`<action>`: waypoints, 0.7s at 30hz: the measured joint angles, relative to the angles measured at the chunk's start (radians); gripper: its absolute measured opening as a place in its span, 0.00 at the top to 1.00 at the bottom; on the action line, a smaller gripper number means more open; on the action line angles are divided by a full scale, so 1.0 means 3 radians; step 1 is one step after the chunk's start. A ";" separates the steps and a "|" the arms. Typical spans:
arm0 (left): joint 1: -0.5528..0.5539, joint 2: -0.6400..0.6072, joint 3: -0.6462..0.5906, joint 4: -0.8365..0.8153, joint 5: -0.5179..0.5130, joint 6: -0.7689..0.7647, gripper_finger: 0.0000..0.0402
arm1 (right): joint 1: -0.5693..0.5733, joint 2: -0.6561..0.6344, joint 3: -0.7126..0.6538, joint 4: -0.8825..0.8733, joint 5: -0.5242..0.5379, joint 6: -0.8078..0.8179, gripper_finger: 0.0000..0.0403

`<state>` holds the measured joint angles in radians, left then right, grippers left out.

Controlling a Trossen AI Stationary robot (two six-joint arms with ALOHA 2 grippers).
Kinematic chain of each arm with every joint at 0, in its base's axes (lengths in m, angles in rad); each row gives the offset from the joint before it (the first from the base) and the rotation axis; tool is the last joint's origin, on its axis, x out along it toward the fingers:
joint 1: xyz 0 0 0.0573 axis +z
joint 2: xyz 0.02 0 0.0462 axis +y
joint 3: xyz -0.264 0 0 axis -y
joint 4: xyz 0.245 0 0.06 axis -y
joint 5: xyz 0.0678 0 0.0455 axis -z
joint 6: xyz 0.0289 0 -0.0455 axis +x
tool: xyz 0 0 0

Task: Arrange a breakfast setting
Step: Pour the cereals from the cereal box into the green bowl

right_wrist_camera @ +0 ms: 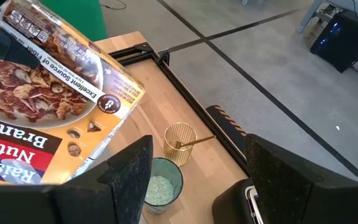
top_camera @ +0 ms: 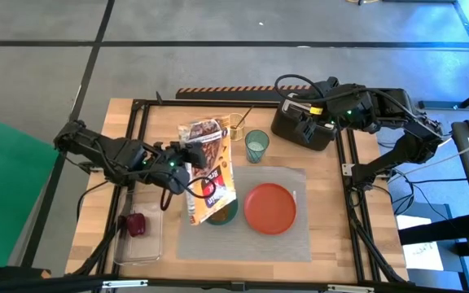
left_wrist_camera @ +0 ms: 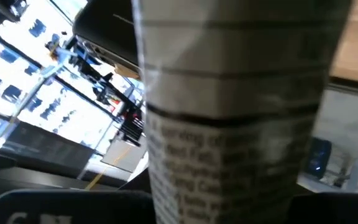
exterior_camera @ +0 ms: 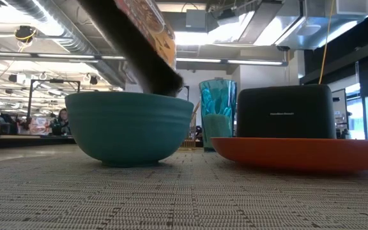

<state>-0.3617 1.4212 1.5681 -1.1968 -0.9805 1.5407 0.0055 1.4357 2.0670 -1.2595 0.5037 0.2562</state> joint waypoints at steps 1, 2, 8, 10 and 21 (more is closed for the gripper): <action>0.0012 0.0000 0.0000 0.0000 0.0000 -0.0061 0.77 | 0.0001 0.0000 0.0001 0.0000 0.0000 0.0000 0.39; 0.0022 0.0000 0.0000 0.0000 -0.0001 -0.0114 0.77 | 0.0001 0.0000 0.0000 0.0000 0.0000 0.0000 0.39; 0.0034 0.0000 0.0000 -0.0053 0.0002 -0.0165 0.77 | 0.0000 0.0000 0.0000 0.0000 0.0000 0.0000 0.39; 0.0034 0.0000 0.0000 -0.0095 0.0035 -0.0198 0.77 | 0.0000 0.0000 0.0000 -0.0001 0.0000 0.0000 0.39; 0.0034 -0.0050 0.0000 -0.0268 0.0288 -0.0777 0.77 | 0.0001 0.0000 0.0001 -0.0001 0.0000 -0.0009 0.39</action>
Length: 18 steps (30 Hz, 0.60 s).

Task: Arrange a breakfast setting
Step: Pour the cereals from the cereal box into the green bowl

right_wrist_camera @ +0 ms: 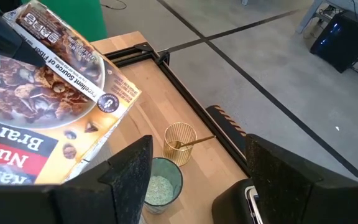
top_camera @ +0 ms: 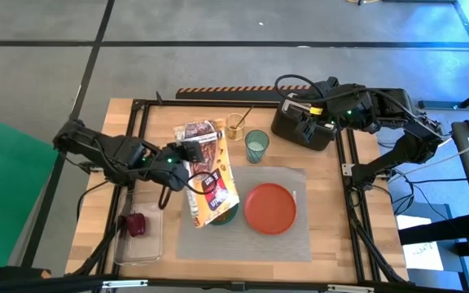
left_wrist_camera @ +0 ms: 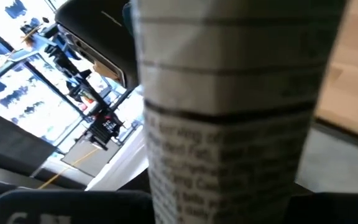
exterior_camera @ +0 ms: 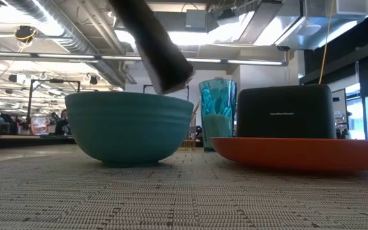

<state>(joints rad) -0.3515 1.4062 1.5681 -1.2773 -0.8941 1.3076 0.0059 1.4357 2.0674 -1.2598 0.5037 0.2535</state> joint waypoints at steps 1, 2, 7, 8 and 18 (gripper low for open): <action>0.0001 -0.0021 0.0000 0.0010 0.0031 -0.0039 0.77 | -0.0001 0.0000 -0.0001 0.0000 0.0000 0.0000 0.39; 0.0000 -0.0046 0.0000 0.0012 0.0055 -0.0079 0.77 | -0.0001 0.0000 -0.0001 0.0000 0.0000 0.0000 0.39; 0.0090 -0.0181 0.0000 0.0006 0.0234 -0.0353 0.77 | 0.0000 0.0000 -0.0001 0.0001 0.0001 0.0001 0.39; 0.0119 -0.0211 0.0000 0.0007 0.0281 -0.0425 0.77 | 0.0000 0.0000 -0.0001 0.0001 0.0003 0.0003 0.39; 0.0907 -0.0608 -0.0023 -0.0127 0.1560 -0.1713 0.77 | 0.0000 0.0000 -0.0001 0.0106 0.0003 0.0006 0.39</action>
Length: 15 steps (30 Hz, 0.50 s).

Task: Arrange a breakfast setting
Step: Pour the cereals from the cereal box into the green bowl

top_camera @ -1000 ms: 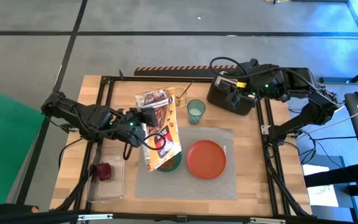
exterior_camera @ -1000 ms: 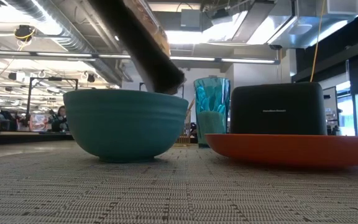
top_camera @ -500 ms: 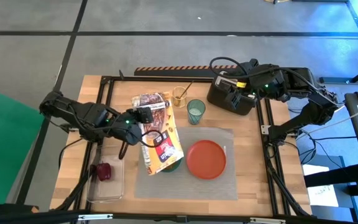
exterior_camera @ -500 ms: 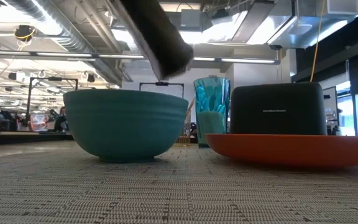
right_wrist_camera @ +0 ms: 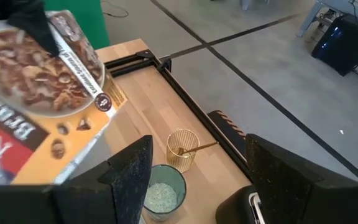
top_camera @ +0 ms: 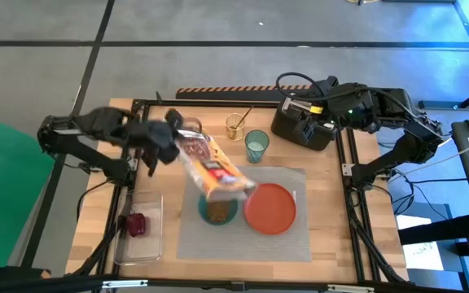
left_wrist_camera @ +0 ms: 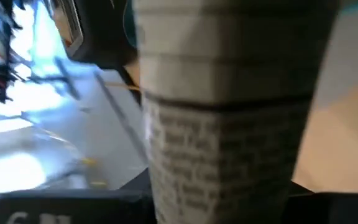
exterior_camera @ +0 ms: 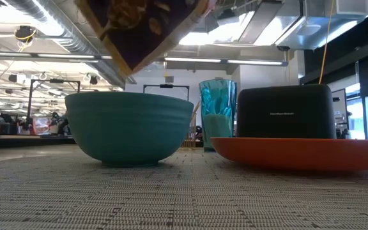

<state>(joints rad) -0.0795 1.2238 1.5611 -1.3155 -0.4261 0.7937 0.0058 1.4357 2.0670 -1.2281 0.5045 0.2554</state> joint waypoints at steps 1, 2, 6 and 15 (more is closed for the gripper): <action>0.0109 -0.0042 -0.0029 -0.0005 0.0171 -0.0098 0.77 | 0.0000 0.0000 0.0000 0.0000 0.0001 0.0000 0.39; 0.0208 -0.0089 -0.0062 -0.0010 0.0319 -0.0176 0.77 | 0.0000 0.0000 0.0000 -0.0002 0.0001 0.0000 0.39; 0.0530 -0.0366 -0.0279 0.0085 0.0746 -0.0350 0.77 | 0.0000 0.0000 0.0000 -0.0003 0.0001 0.0000 0.39; 0.1058 -0.1377 -0.1493 0.1532 0.0874 -0.1726 0.77 | 0.0000 0.0000 0.0000 -0.0004 0.0000 0.0001 0.39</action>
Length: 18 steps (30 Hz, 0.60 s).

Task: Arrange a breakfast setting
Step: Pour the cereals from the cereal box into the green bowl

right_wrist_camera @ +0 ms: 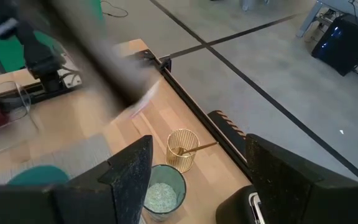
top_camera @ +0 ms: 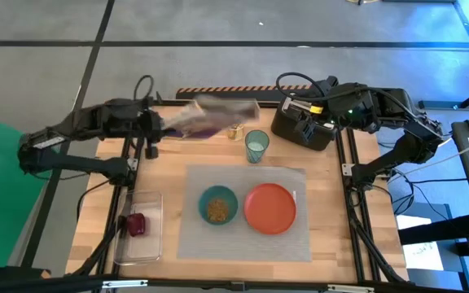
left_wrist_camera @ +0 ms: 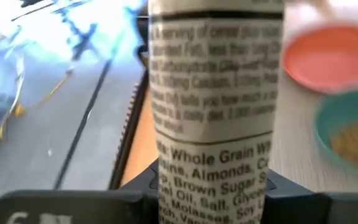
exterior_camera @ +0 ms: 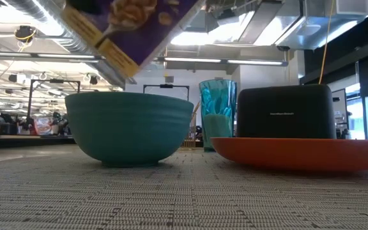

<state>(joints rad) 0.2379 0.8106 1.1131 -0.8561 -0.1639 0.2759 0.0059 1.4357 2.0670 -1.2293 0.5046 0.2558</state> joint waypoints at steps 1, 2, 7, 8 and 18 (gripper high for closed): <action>0.0033 -0.0111 -0.0199 0.0148 -0.0059 -0.0180 0.77 | -0.0001 0.0000 0.0000 0.0000 0.0000 0.0000 0.39; 0.0060 -0.0200 -0.0398 0.0285 -0.0133 -0.0365 0.77 | -0.0001 0.0000 0.0000 0.0000 0.0002 0.0000 0.39; 0.0104 -0.0524 -0.1269 0.0762 -0.0441 -0.1125 0.77 | -0.0001 0.0000 0.0000 0.0000 0.0007 -0.0001 0.39; 0.0103 -0.0557 -0.1393 0.0874 -0.0490 -0.1268 0.77 | 0.0000 0.0000 0.0000 0.0000 0.0011 -0.0001 0.39; 0.0104 -0.0631 -0.2192 0.1788 -0.1581 -0.1527 0.77 | -0.0049 0.0000 0.0000 -0.0005 -0.0002 -0.0009 0.39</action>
<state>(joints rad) 0.2690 0.6215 0.4556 -0.3196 -0.6381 -0.1821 -0.0088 1.4357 2.0671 -1.2307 0.5041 0.2530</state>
